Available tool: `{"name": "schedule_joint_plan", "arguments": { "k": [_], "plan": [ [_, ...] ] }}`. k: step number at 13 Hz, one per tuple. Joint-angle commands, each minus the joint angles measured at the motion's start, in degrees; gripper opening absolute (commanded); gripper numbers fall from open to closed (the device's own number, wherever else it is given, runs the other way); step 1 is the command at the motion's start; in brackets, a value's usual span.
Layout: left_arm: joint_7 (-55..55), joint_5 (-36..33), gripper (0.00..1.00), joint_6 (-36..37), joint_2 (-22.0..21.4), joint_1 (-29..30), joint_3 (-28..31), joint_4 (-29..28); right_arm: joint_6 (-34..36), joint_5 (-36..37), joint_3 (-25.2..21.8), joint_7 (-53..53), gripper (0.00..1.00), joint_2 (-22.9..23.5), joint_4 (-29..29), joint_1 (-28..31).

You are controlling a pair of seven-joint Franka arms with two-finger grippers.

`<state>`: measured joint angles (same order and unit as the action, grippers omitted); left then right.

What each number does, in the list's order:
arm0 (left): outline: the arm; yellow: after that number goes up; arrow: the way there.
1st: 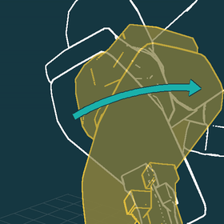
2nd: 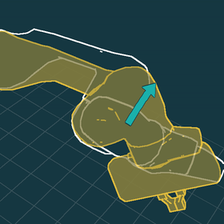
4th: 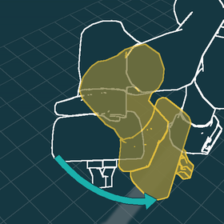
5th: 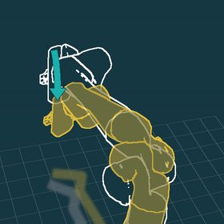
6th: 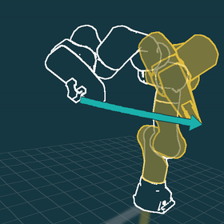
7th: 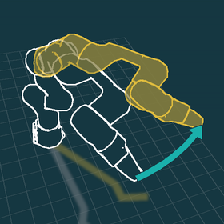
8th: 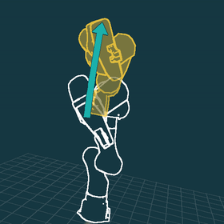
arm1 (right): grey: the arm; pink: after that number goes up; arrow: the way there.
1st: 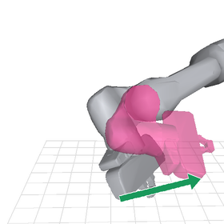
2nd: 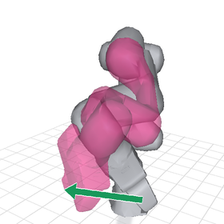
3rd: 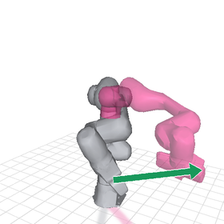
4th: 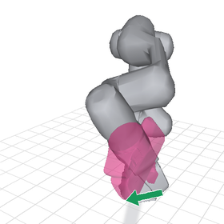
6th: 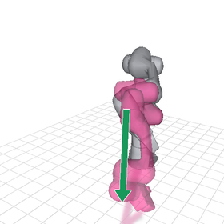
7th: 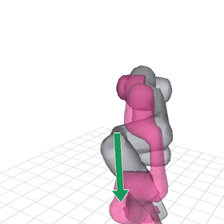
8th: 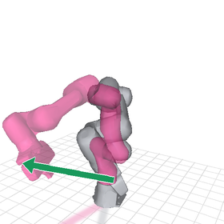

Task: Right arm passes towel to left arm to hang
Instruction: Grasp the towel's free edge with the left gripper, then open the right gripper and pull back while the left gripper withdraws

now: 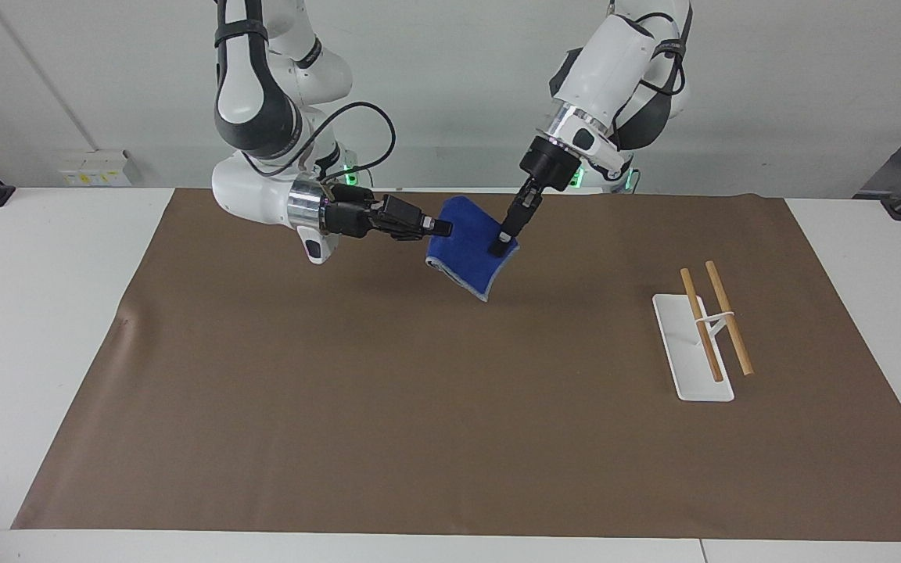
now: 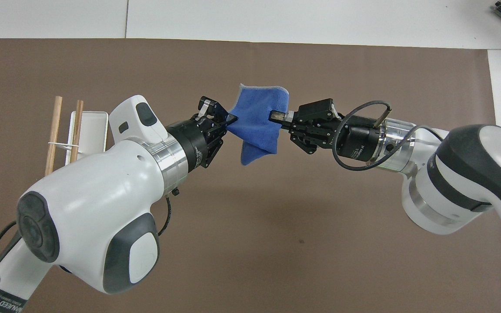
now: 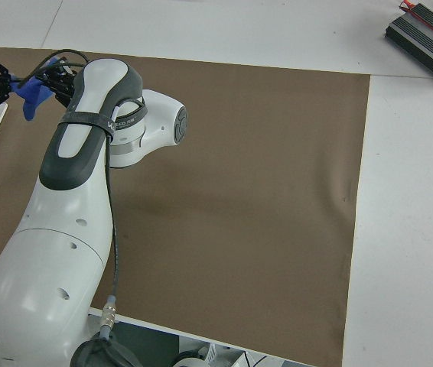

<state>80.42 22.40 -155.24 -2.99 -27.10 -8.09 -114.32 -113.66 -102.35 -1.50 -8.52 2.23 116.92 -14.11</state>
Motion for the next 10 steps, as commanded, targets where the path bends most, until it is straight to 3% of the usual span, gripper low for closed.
{"name": "schedule_joint_plan", "arguments": {
  "k": [1,3,4,5,10],
  "plan": [
    [-4.9,0.9,0.0,-0.9,-0.7,0.6,-0.2,-0.6,-1.0,-1.2,0.2,0.8,0.0,-1.4,1.3,0.1],
    [-5.0,0.5,0.0,-0.8,-1.0,1.9,0.0,-0.6,-2.1,-0.6,0.2,1.1,0.0,-1.4,1.0,0.1],
    [-5.0,0.4,0.0,-0.4,-1.0,2.8,0.1,-0.6,-2.4,0.2,0.2,1.1,0.26,-1.2,0.8,0.1],
    [-5.1,0.4,0.0,-0.2,-1.1,3.9,0.0,-0.9,-5.1,3.6,0.3,1.0,0.99,-1.8,0.7,-0.1],
    [-6.2,-1.2,0.0,1.2,-1.2,10.5,0.1,-1.5,-11.8,31.6,0.2,3.8,1.0,-2.5,-2.6,0.0]
  ]
}}
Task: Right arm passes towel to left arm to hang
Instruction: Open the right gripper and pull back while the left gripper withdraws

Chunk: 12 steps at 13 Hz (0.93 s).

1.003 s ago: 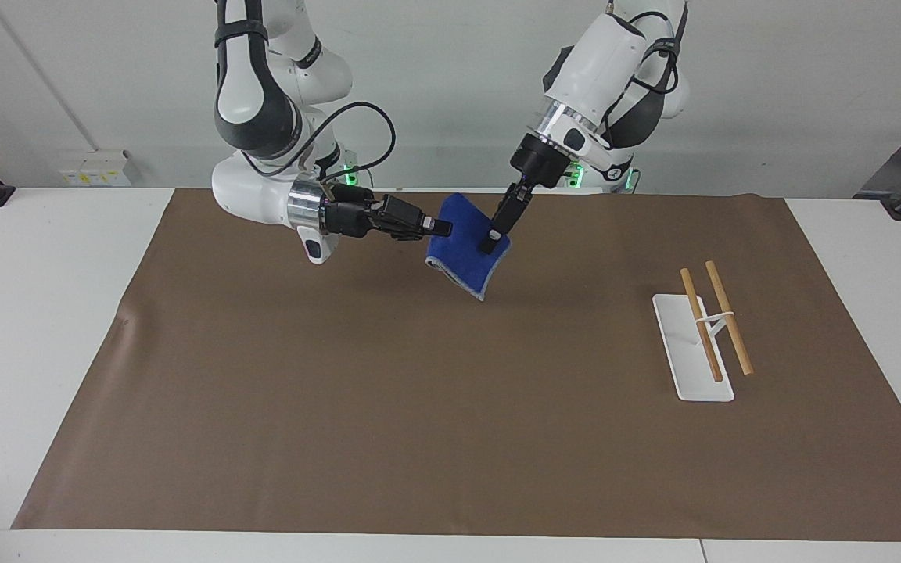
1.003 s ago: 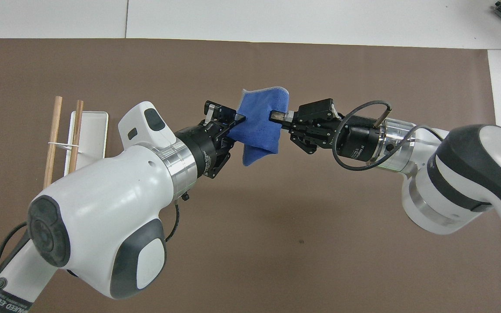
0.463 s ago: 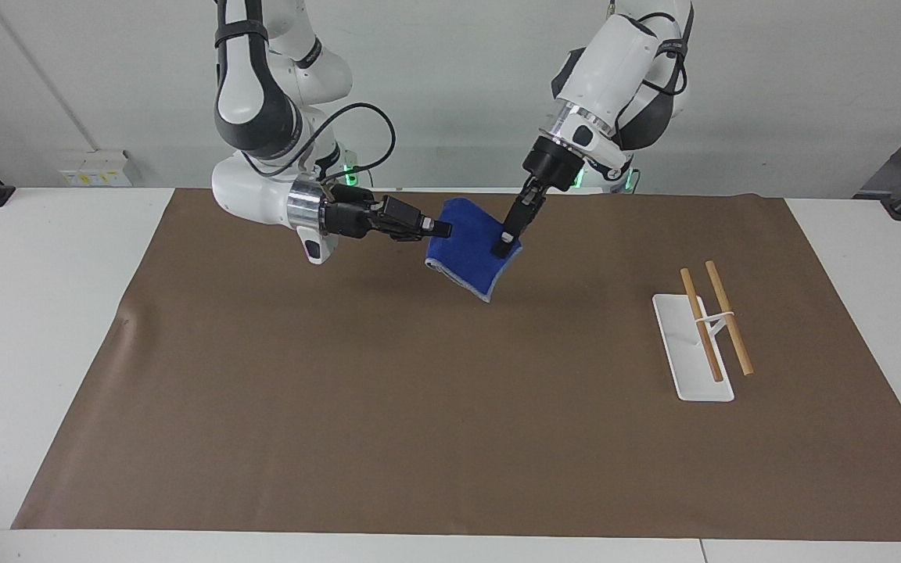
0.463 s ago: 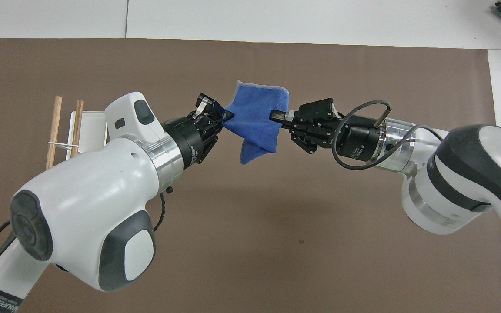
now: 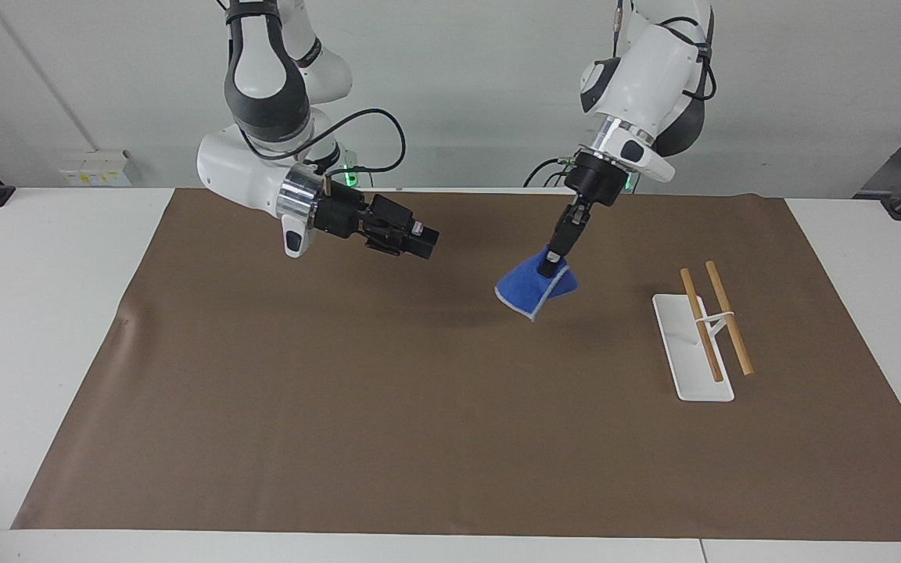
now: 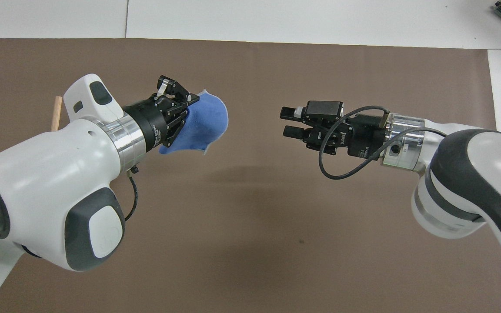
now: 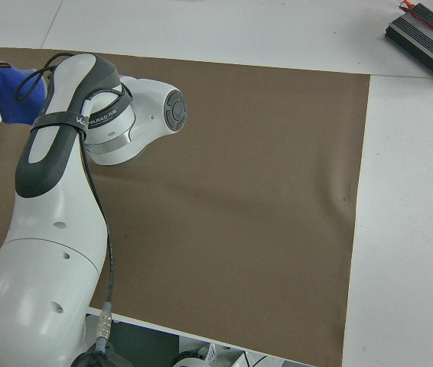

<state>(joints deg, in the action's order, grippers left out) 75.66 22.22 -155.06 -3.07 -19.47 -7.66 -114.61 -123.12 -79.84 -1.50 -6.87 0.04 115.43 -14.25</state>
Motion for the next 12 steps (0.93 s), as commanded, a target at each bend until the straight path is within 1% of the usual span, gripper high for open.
{"name": "schedule_joint_plan", "arguments": {
  "k": [1,3,4,6,8,10,11,12],
  "plan": [
    [-2.1,-1.0,0.0,1.0,-1.2,3.7,-0.3,-1.7,-4.0,17.5,0.2,3.3,1.0,-0.1,-1.6,0.3],
    [-4.2,-1.0,0.0,0.9,-2.1,6.1,-0.3,-3.9,-6.7,33.6,0.2,5.9,1.0,0.4,-2.1,0.3],
    [-5.4,-1.0,0.0,0.7,-2.6,7.1,-0.3,-5.0,-6.8,41.2,0.3,7.2,1.0,0.5,-2.1,0.5],
    [-7.0,-1.0,0.0,0.6,-2.9,8.9,-0.3,-5.8,-6.8,52.9,0.2,9.6,1.0,0.7,-2.3,1.7],
    [-7.9,-1.0,0.0,0.4,-2.9,11.0,-0.4,-5.9,-6.3,62.0,0.2,9.9,1.0,1.3,-3.5,3.1],
    [-8.1,-1.0,0.0,0.3,-3.1,13.3,-0.4,-7.1,-5.2,68.5,0.0,11.9,1.0,1.4,-4.9,4.6],
    [-8.2,-1.0,0.0,0.1,-4.0,13.6,-0.3,-8.8,-3.1,70.4,-0.3,12.3,1.0,0.8,-5.2,5.4],
    [-8.2,-1.0,0.0,-0.3,-4.7,15.0,-0.3,-10.2,0.8,71.7,-0.4,12.3,1.0,0.4,-7.2,6.1]
  ]
}}
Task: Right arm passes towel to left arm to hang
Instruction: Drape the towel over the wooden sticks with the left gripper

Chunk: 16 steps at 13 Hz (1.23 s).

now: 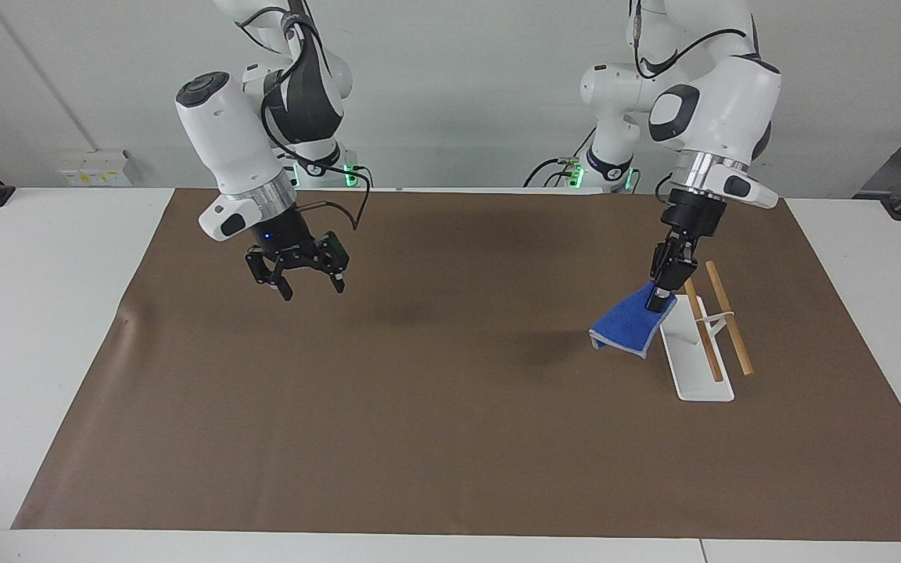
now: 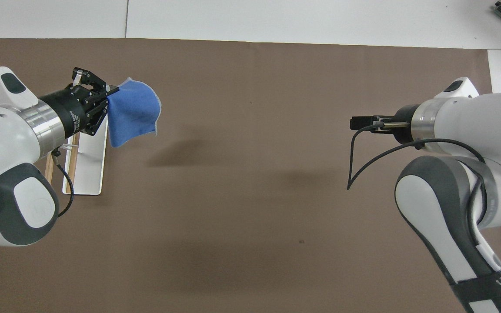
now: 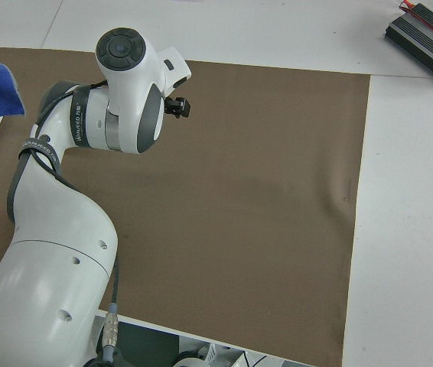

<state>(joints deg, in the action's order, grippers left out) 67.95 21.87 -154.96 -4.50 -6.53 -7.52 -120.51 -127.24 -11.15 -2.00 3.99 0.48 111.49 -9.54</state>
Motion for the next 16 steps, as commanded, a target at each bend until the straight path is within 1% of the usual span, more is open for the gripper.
{"name": "schedule_joint_plan", "arguments": {
  "k": [1,2,4,5,7,9,11,12,13,14,15,16],
  "plan": [
    [-0.5,-0.7,0.0,-1.1,-3.4,2.9,-0.5,-5.2,9.9,4.4,0.0,1.5,1.0,0.0,-6.8,2.2],
    [-0.5,-0.7,0.0,-2.8,-3.7,5.4,-0.6,-5.8,14.9,6.8,0.0,1.5,1.0,0.2,-10.6,3.6],
    [-0.4,-0.7,0.0,-3.9,-3.6,7.1,-0.6,-6.1,20.1,9.9,0.0,1.4,1.0,0.0,-14.0,5.8],
    [-0.4,-0.7,0.0,-4.2,-3.6,7.6,-0.6,-6.2,23.2,10.0,0.1,1.2,1.0,0.1,-16.2,6.8],
    [-0.4,-0.7,0.0,-5.3,-3.6,7.8,-0.6,-6.6,28.7,10.5,-0.7,1.2,1.0,0.1,-18.9,7.0],
    [-0.4,-0.7,0.0,-5.4,-4.0,8.7,-0.6,-7.7,34.6,11.6,-2.2,1.1,1.0,-0.3,-22.0,6.8],
    [-0.4,-0.7,0.0,-5.4,-4.1,9.9,-0.6,-7.8,40.4,10.9,-4.4,1.0,1.0,-0.4,-26.0,6.8],
    [-0.4,-0.7,0.0,-5.4,-4.1,10.1,-0.6,-7.9,42.4,11.1,-4.6,1.2,1.0,-0.7,-26.2,6.7],
    [-0.3,-0.7,0.0,-5.4,-4.6,10.4,-0.5,-9.3,43.5,11.4,-4.6,1.4,1.0,-1.3,-26.0,6.8],
    [-0.1,-0.7,0.0,-5.9,-5.2,12.0,-0.6,-10.4,43.7,11.2,-4.5,1.5,1.0,-1.7,-25.4,6.8],
    [0.0,-0.7,0.0,-6.8,-5.3,12.3,-0.7,-11.2,43.0,11.2,-4.4,1.8,1.0,-2.8,-23.4,6.8],
    [0.0,-0.7,0.0,-7.5,-5.3,12.4,-0.7,-11.6,42.7,10.9,-4.4,1.8,1.0,-3.2,-22.6,6.7]
  ]
}}
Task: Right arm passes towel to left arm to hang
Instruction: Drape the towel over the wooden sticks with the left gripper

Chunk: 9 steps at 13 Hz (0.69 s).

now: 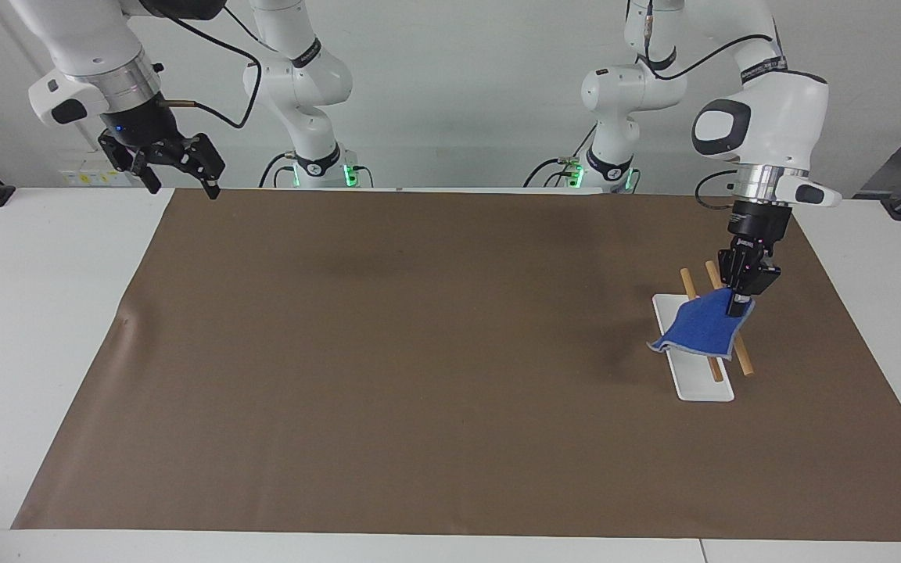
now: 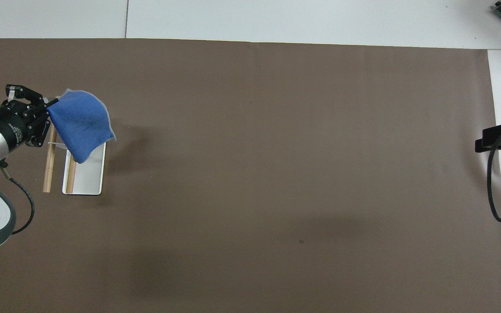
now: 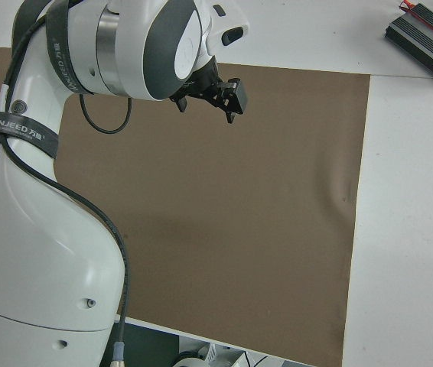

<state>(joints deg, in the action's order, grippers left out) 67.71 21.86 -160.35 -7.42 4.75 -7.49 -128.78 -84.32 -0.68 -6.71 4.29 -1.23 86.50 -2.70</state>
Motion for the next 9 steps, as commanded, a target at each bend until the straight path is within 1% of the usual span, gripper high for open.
{"name": "schedule_joint_plan", "arguments": {
  "k": [1,4,7,8,9],
  "plan": [
    [0.3,-0.7,0.0,-2.2,-2.2,1.4,-0.7,-3.2,-0.2,0.2,0.4,1.3,1.0,-1.5,2.4,-0.1],
    [3.8,-0.6,0.0,-2.2,-2.2,3.2,-0.6,-3.5,-0.6,0.9,0.4,0.3,1.0,-1.2,2.5,-0.4],
    [7.4,-0.6,0.0,-2.1,-2.2,6.9,-0.7,-4.1,-0.6,2.2,0.6,0.1,1.0,1.0,2.0,-0.6],
    [9.5,-0.6,0.0,-2.1,-2.3,7.5,-0.6,-4.5,-0.6,3.1,0.8,0.1,1.0,1.1,1.8,-0.8],
    [12.2,-0.6,0.0,-2.2,-2.3,7.6,-0.6,-5.2,-0.6,5.7,1.2,-0.1,1.0,1.8,1.7,-1.3]
  ]
}}
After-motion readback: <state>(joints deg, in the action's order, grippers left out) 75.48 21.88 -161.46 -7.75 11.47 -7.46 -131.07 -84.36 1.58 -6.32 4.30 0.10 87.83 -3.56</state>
